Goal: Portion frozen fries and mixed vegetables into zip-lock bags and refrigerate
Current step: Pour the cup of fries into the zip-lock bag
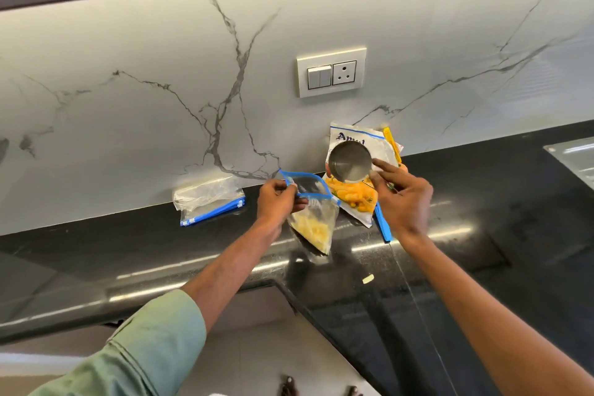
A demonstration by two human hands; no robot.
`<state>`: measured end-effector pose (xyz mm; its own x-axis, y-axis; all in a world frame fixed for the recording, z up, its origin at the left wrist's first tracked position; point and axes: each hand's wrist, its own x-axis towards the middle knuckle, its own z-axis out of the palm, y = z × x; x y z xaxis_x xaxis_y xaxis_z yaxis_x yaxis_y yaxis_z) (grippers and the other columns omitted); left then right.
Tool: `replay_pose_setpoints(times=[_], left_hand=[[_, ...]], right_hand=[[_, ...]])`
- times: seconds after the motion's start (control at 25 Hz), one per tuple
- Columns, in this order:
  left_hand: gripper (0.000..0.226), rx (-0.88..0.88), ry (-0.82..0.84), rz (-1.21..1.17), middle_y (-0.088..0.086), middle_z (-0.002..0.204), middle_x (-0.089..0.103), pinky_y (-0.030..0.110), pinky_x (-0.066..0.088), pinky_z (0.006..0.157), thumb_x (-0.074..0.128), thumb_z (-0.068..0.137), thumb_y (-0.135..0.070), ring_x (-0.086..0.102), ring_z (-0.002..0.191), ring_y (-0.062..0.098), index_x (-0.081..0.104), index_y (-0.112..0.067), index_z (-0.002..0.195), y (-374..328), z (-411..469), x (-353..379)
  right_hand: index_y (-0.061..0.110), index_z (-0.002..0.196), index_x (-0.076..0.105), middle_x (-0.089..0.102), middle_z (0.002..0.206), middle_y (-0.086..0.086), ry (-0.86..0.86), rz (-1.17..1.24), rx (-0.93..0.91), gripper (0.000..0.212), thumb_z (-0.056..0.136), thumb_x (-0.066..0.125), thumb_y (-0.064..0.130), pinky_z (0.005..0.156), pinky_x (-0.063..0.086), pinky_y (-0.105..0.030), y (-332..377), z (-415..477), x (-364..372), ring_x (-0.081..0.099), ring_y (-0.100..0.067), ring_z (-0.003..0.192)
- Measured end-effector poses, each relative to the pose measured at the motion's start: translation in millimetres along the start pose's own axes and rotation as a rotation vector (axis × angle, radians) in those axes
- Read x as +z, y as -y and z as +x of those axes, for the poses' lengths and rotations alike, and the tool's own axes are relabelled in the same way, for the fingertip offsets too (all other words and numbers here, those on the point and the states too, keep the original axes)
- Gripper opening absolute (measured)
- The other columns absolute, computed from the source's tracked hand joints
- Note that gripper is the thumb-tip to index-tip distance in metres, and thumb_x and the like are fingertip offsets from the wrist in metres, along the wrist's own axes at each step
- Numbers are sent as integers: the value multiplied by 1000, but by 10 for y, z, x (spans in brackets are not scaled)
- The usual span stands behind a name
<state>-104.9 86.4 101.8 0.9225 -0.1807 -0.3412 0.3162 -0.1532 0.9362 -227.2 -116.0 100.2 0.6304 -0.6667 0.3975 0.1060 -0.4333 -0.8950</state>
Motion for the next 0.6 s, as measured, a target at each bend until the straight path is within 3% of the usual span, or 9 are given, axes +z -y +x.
replay_pose_setpoints(times=[0.08, 0.12, 0.24, 0.36, 0.6], left_hand=[[16, 11, -54, 33, 17, 96, 72, 24, 60, 60, 61, 102, -11, 76, 72, 20, 59, -3, 116, 11, 108, -79], [16, 41, -81, 67, 16, 98, 72, 24, 60, 59, 61, 102, -12, 75, 72, 19, 60, -4, 115, 9, 163, -116], [11, 136, -222, 162, 11, 98, 69, 29, 62, 64, 61, 102, -15, 72, 73, 16, 60, -8, 110, -46, 343, -238], [14, 116, -268, 271, 13, 104, 71, 42, 63, 71, 68, 95, -22, 73, 80, 24, 59, -18, 106, -68, 530, -359], [62, 8, -247, 240, 7, 112, 69, 41, 60, 80, 85, 74, -39, 72, 95, 26, 46, -27, 122, -22, 588, -472]], right_hand=[[12, 114, 80, 80, 107, 3, 11, 67, 357, 25, 90, 82, 19, 77, 62, -27, -173, -175, -62, 70, 5, 76], [12, 115, 80, 80, 98, 2, 33, 49, 515, 29, 89, 83, 24, 67, 60, -28, -284, -301, -86, 63, 4, 60], [10, 112, 80, 72, 71, -5, 119, -63, 879, 29, 91, 81, 29, 42, 42, -19, -662, -804, -46, 48, 0, 39], [10, 109, 81, 77, 78, -4, 155, -34, 958, 26, 92, 80, 29, 41, 41, -19, -882, -1216, 122, 57, -5, 47], [14, 111, 78, 77, 86, 6, 126, -37, 887, 24, 95, 75, 32, 51, 52, -22, -839, -1391, 310, 71, -10, 57]])
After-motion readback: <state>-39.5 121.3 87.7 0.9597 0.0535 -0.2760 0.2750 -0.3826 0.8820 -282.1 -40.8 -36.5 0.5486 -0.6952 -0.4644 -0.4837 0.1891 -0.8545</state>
